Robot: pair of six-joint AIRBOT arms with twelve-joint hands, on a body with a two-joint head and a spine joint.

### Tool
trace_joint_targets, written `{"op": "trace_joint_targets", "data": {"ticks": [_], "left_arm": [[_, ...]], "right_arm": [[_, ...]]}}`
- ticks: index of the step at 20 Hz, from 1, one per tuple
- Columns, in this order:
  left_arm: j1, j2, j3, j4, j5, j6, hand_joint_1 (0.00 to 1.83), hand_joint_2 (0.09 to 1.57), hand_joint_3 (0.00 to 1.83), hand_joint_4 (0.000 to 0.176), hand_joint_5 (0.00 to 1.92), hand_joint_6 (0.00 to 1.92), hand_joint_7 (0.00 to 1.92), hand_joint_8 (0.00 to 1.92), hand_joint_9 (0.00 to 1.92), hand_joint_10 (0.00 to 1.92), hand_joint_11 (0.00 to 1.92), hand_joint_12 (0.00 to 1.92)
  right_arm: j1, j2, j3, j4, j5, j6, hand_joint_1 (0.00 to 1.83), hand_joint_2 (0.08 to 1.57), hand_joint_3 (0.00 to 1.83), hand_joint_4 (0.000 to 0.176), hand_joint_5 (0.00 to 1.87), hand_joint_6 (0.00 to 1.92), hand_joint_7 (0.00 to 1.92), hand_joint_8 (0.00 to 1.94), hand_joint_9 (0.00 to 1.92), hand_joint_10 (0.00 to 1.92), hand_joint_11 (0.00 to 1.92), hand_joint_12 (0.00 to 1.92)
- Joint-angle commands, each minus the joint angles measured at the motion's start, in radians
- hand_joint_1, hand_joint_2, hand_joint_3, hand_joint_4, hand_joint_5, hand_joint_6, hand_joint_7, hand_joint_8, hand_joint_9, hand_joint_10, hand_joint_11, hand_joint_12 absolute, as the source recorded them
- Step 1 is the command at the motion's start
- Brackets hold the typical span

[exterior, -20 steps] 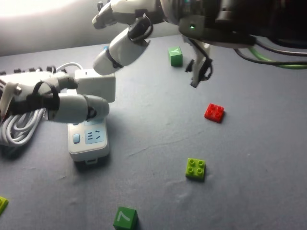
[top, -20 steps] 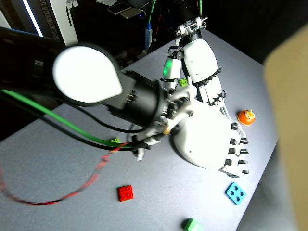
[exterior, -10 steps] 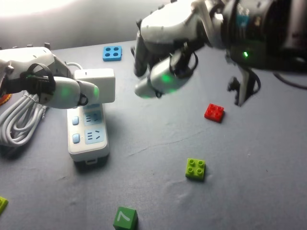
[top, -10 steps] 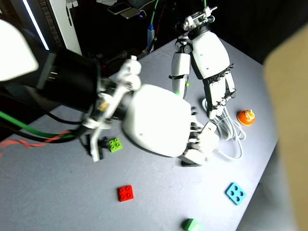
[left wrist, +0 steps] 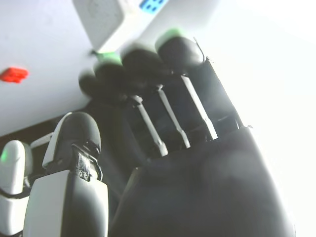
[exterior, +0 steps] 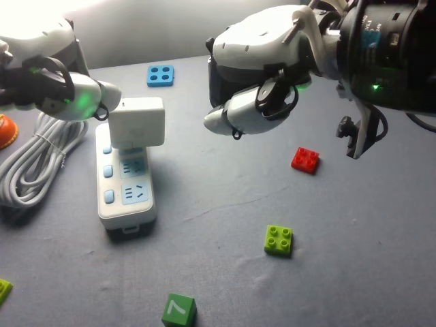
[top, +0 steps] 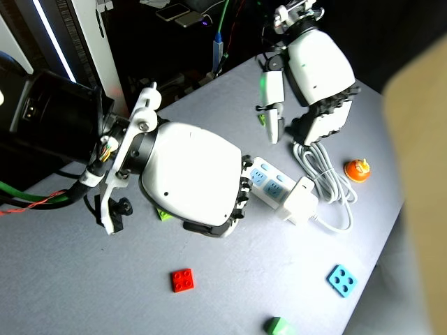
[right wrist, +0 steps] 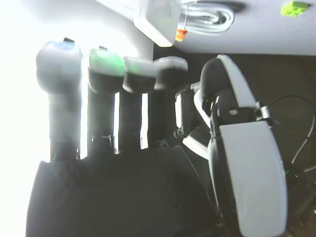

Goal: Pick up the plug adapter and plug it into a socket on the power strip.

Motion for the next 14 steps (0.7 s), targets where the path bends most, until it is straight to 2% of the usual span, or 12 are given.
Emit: {"op": "trace_joint_targets", "data": {"ticks": [1,6,9,14], "left_arm": [[-0.021,0.012,0.006,0.072,0.009,0.007,0.46,1.38,0.0,0.0,1.29,1.92,1.38,1.92,1.43,1.92,1.51,1.92],[-0.096,0.024,0.011,0.072,-0.001,0.068,0.5,1.38,0.0,0.0,1.26,1.92,1.37,1.92,1.43,1.92,1.53,1.92],[-0.11,0.041,0.0,0.064,-0.001,0.071,0.51,1.38,0.0,0.0,1.27,1.92,1.37,1.92,1.43,1.92,1.52,1.92],[-0.112,0.063,-0.01,0.042,-0.001,0.097,0.5,1.38,0.0,0.0,1.23,1.92,1.33,1.92,1.4,1.92,1.49,1.92]], "right_arm": [[0.018,0.011,-0.008,-0.018,0.066,-0.006,0.58,1.34,0.01,0.0,1.13,1.92,1.27,1.94,1.41,1.92,1.56,1.92],[0.024,0.054,-0.047,-0.015,0.074,-0.023,0.64,1.33,0.0,0.0,1.1,1.92,1.25,1.94,1.38,1.92,1.52,1.92],[0.017,0.087,-0.069,-0.013,0.108,-0.076,0.6,1.35,0.01,0.0,1.09,1.92,1.24,1.94,1.37,1.92,1.5,1.92],[0.01,0.118,-0.074,-0.011,0.114,-0.093,0.63,1.33,0.0,0.0,1.05,1.92,1.21,1.94,1.35,1.92,1.47,1.92]]}}
